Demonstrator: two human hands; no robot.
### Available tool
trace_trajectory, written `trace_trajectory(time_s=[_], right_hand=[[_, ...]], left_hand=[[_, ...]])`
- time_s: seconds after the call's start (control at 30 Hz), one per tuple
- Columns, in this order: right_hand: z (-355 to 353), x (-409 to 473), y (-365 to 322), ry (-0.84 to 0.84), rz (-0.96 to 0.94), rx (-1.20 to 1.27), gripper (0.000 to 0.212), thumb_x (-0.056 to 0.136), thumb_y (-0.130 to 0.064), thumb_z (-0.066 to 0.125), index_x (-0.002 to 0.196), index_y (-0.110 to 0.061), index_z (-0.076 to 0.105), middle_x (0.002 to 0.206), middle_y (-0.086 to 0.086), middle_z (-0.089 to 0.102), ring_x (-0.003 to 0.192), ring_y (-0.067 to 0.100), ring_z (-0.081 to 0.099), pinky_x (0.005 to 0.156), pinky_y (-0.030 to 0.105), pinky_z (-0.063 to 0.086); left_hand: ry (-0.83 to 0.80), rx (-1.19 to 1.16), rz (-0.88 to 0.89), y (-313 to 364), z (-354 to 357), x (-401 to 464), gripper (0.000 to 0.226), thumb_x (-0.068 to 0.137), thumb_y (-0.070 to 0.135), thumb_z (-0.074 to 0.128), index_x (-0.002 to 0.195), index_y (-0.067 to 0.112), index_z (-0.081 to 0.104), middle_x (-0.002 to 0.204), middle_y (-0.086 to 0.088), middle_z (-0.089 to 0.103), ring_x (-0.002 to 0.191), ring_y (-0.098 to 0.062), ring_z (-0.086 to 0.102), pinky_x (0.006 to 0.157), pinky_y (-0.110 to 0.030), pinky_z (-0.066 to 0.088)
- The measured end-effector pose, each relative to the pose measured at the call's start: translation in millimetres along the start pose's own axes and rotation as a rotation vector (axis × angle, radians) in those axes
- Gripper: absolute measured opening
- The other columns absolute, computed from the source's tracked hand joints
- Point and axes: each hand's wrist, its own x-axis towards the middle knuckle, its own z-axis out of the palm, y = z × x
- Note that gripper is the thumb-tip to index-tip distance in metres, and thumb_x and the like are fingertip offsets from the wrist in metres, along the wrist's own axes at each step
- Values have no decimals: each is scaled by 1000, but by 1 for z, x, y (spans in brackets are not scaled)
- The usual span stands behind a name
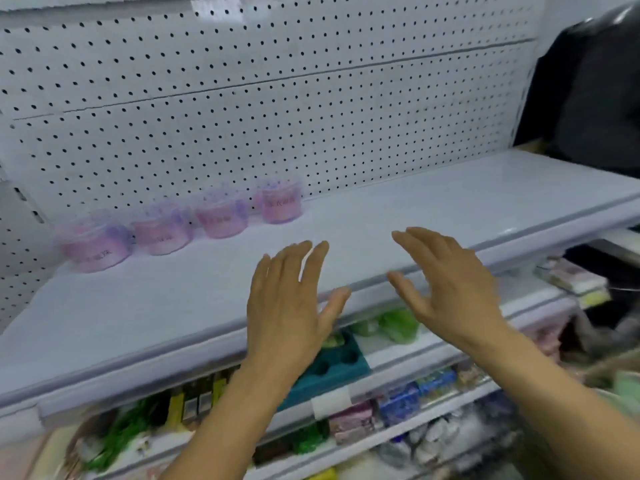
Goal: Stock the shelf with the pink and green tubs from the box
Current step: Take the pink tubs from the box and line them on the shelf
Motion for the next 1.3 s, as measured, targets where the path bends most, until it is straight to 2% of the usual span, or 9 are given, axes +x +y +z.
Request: trace_trajectory(time_s=[0.17,0.27,0.4,0.53,0.77,0.9,1.1,1.2,1.3], right_hand=[[-34,-93,28,-103,171,-122,55,92,-49,46,136,-17,49,131,7,56,109,31,58,75,43,53],[-52,-146,52,-169,281,-177,58,92,-50,42,138,-15,47,132,7,56,110,30,58,78,40,51],[-74,-210,91,-215,461,-198,60,91,-52,38,140,-19,46,138,5,51,121,26,52,91,39,48],[-92,-269,141,-256,634,-205,55,93,-51,47,142,-27,40,143,-1,46,124,22,49,91,41,50],[-128,-365,255,-435,948,-204,65,89,-58,46,145,-28,33,150,-1,37,132,23,43,97,44,48],[-144,-408,325,-499,1045,-201,65,89,-55,51,145,-26,34,147,-3,39,128,21,45,90,38,50],[-141,-451,425,-595,1144,-183,70,87,-46,60,146,-20,33,144,4,41,127,25,44,95,36,42],[-126,-468,474,-635,1189,-162,69,89,-47,58,146,-19,32,142,6,42,126,28,44,94,38,41],[-107,-480,524,-624,1212,-147,62,91,-43,54,145,-20,32,139,9,45,121,29,46,92,39,41]], left_hand=[[-113,-165,111,68,21,-32,61,92,56,44,141,20,43,137,-4,52,121,-25,50,99,-39,43],[-186,-249,205,111,46,-48,63,93,56,40,140,16,44,134,-7,54,116,-27,54,95,-41,48],[-324,-326,311,175,88,-63,68,91,59,35,144,17,39,139,-8,50,122,-29,52,98,-42,46],[-497,-359,390,237,129,-73,76,89,67,22,151,23,22,153,-2,34,136,-23,37,110,-40,34],[-725,-438,419,355,206,-78,72,92,59,40,151,24,20,153,1,31,138,-18,32,112,-35,30],[-865,-514,355,427,256,-75,70,90,57,47,147,22,28,148,0,39,134,-19,37,108,-37,36],[-1129,-663,111,523,345,-66,59,93,44,53,143,17,38,144,-3,44,132,-19,41,105,-32,34],[-1200,-683,-84,558,396,-62,48,93,41,55,133,13,50,132,-3,55,121,-21,52,99,-33,41],[-1217,-617,-96,582,446,-61,35,99,31,45,124,10,56,124,-11,61,116,-29,55,93,-35,43]])
